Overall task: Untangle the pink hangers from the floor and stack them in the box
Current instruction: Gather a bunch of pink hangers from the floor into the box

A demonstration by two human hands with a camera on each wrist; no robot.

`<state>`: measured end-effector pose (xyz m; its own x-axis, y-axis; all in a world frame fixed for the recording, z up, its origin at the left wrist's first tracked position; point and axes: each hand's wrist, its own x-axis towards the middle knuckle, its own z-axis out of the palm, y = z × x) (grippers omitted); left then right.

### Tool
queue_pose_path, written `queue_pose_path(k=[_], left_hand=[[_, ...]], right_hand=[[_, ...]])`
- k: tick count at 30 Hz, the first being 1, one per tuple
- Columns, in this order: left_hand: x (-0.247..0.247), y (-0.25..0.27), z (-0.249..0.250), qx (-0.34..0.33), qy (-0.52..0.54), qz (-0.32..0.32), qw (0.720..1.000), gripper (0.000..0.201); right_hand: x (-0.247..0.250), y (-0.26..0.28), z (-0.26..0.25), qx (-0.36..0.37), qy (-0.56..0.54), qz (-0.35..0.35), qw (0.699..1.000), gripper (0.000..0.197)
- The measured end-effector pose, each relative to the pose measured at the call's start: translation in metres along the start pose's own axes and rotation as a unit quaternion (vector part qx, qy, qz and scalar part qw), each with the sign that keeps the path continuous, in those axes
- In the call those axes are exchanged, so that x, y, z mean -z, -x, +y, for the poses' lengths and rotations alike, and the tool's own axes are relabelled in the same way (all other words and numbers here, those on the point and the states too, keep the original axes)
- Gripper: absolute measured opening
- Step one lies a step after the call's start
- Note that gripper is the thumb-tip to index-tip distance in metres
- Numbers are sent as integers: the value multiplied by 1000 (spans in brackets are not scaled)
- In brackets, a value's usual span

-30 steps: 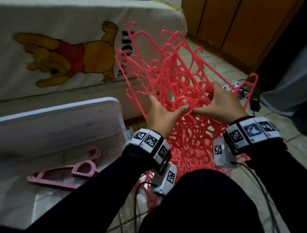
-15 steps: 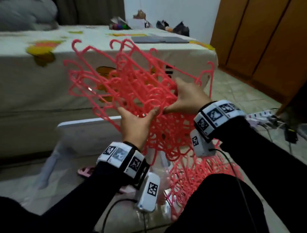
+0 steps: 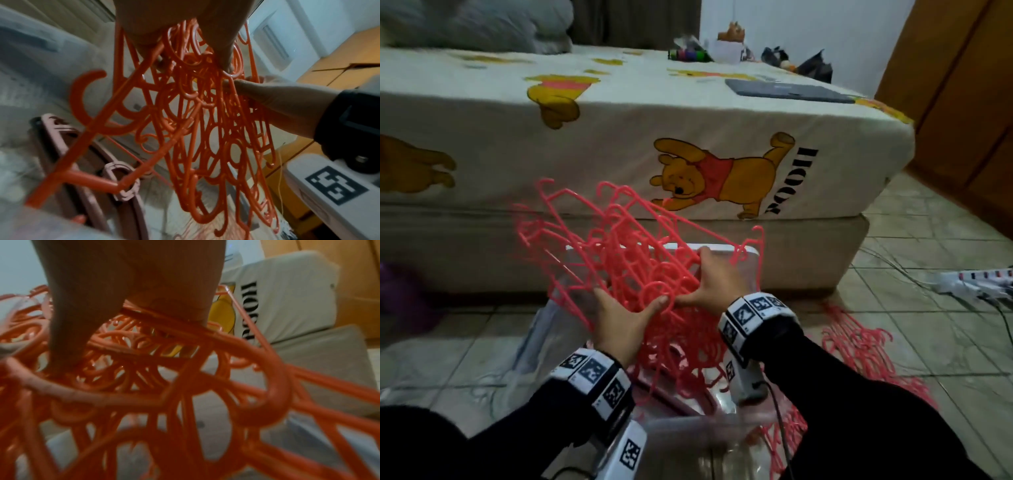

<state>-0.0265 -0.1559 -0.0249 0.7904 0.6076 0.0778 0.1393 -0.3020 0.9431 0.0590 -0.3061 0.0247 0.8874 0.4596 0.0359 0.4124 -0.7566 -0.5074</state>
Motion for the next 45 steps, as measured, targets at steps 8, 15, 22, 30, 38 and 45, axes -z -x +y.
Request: queue_pose_path(k=[8,15,22,30,38,45], left_hand=[[39,-34,-18,-12,-32,-55,998,119],[54,-42,-38,-8,-68,-104,992,120],[61,-54,-52,-20,-190,-175,966,108],[48,-44,-56,-79,-298,-320,896,97],[28,-39,-54,-91,-464,-426,771,79],[29,-44,-38,-127,-527,-442,715,35]], right_hand=[[-44,-8,-20,-20,-30,53,998,67],[-80,-7,-22,-23,-34,17,999,77],[-97,0,-6,24,-41,-131,990,85],[-101,12,14,-2,66,-260,963,53],[-97,14,28,-27,171,-327,929,52],[-48,0,26,8,202,-275,940,20]])
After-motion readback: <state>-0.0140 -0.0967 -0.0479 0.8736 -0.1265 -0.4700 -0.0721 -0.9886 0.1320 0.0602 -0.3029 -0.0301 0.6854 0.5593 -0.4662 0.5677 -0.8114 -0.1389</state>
